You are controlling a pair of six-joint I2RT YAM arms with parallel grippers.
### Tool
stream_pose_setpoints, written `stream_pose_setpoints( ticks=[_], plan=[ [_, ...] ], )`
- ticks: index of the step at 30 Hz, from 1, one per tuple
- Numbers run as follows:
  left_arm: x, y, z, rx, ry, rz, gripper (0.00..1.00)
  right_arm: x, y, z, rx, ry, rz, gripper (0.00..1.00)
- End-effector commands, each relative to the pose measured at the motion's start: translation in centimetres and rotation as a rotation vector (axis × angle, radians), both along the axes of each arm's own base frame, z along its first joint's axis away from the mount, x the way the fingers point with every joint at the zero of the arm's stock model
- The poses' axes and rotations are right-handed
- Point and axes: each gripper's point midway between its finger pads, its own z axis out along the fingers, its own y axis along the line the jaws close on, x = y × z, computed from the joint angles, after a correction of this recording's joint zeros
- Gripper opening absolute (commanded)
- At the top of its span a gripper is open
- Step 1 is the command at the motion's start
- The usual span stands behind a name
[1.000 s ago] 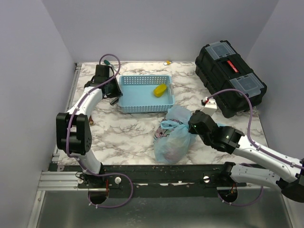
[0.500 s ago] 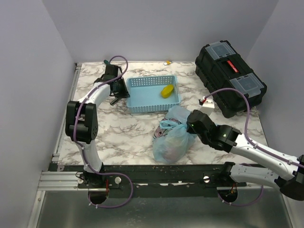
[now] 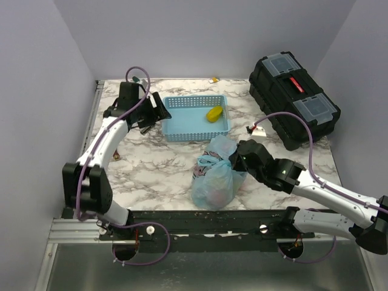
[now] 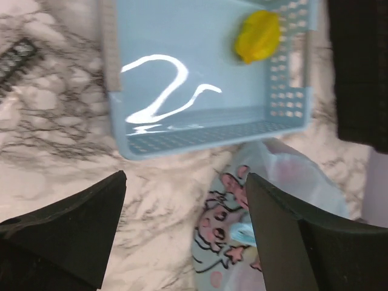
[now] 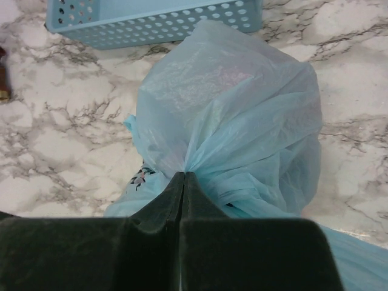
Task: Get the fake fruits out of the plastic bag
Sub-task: Untie the plastic bag at the center of the board.
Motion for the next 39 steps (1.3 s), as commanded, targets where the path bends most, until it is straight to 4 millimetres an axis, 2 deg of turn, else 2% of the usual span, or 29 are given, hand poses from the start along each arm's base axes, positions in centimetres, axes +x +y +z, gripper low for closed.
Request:
stream_pose_setpoints(
  ticks=[1,6,10,12,16,21,23,25,31,34,37,39],
  plan=[
    [-8.4,-5.5,5.4,-0.275,-0.118,-0.254,0.79,-0.7,2.4,0.4,0.067,0.019,0.097,0.01],
    [-17.6,-10.7,6.4,-0.349,-0.225,-0.549,0.81,-1.1,3.6,0.2,0.106,0.047,0.134,0.01],
    [-21.9,-12.9,5.9,-0.315,-0.36,-0.629,0.81,-1.3,4.9,0.7,0.177,0.044,0.169,0.01],
    [-23.0,-13.4,5.0,-0.27,-0.406,-0.634,0.81,-1.4,5.5,1.0,0.211,0.046,0.178,0.01],
    [-23.3,-13.5,3.2,-0.15,-0.46,-0.614,0.78,-1.5,6.3,1.4,0.28,0.047,0.188,0.01],
    [-23.2,-14.6,1.6,-0.048,-0.427,-0.627,0.76,-1.8,7.0,1.4,0.329,0.059,0.201,0.01],
    [-22.8,-15.1,1.1,-0.037,-0.402,-0.615,0.7,-1.7,7.1,1.6,0.342,0.052,0.198,0.01],
    [-22.6,-15.6,0.9,-0.038,-0.393,-0.619,0.62,-1.8,7.1,1.6,0.342,0.054,0.198,0.01],
    [-21.8,-16.4,0.5,-0.026,-0.377,-0.609,0.58,-2.0,6.9,1.8,0.349,0.054,0.2,0.01],
    [-22.2,-17.5,0.6,-0.076,-0.369,-0.637,0.44,-2.0,6.7,2.0,0.361,0.043,0.198,0.01],
    [-22.3,-17.8,0.5,-0.099,-0.363,-0.636,0.25,-2.2,6.5,1.9,0.355,0.047,0.202,0.01],
    [-22.4,-17.9,0.3,-0.108,-0.359,-0.639,0.17,-2.6,6.7,1.8,0.355,0.054,0.229,0.03]
  ],
)
